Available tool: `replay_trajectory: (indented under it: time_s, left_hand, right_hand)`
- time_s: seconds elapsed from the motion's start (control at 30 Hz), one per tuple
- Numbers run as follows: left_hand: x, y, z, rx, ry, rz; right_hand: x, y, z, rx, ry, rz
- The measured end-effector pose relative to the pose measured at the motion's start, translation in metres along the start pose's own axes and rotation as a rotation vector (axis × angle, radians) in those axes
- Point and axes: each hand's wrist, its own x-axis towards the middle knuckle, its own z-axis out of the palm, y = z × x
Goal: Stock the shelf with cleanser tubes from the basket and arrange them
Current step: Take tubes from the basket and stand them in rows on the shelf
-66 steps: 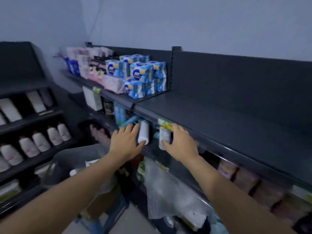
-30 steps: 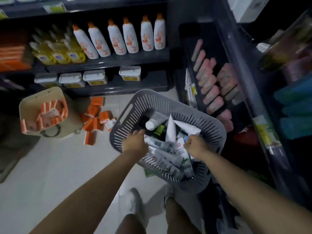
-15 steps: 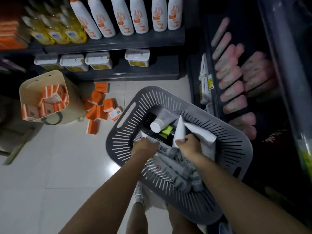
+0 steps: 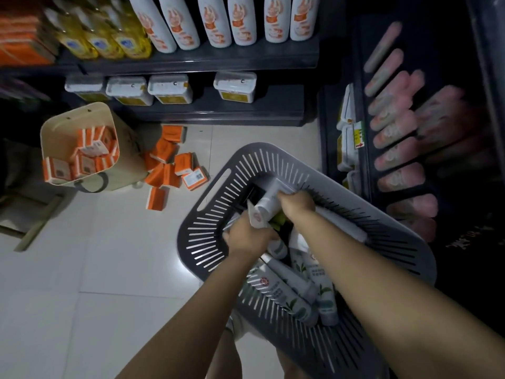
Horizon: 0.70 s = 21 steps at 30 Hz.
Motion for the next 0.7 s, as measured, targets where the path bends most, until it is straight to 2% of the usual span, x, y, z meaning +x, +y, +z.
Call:
replay_trajectory:
  time_s: [0.03, 0.1, 0.17, 0.3, 0.37, 0.47, 0.57, 0.63, 0.7]
  left_hand:
    - [-0.007, 0.004, -0.006, -0.121, -0.039, 0.057]
    - [-0.014, 0.006, -0.023, -0.431, -0.163, 0.058]
    - [-0.012, 0.002, -0.034, -0.566, -0.272, 0.023]
    - [-0.010, -0.013, -0.035, -0.518, -0.303, -0.086]
    - [-0.007, -0.019, -0.030, -0.489, -0.312, -0.132]
    - [-0.002, -0.021, -0.025, -0.478, -0.266, -0.189]
    - [0.008, -0.026, -0.020, -0.358, -0.207, -0.219]
    - [0.011, -0.029, -0.015, -0.234, -0.173, -0.239]
    - [0.010, -0.028, -0.010, -0.148, -0.100, -0.218]
  right_hand:
    - [0.003, -0.003, 0.002, -0.002, -0.030, 0.040]
    - [0.003, -0.007, 0.004, -0.026, -0.039, 0.072]
    - [-0.001, -0.006, 0.006, -0.076, -0.034, 0.045]
    - [-0.015, 0.008, 0.010, -0.005, -0.043, -0.013]
    - [-0.017, 0.021, 0.015, -0.048, -0.112, -0.010]
    - [-0.030, 0.034, 0.012, 0.059, -0.254, 0.088]
    - [-0.029, 0.036, 0.010, 0.166, -0.275, 0.108]
    - [-0.026, 0.027, 0.009, 0.141, -0.270, 0.068]
    - [-0.024, 0.024, 0.006, -0.047, -0.305, 0.015]
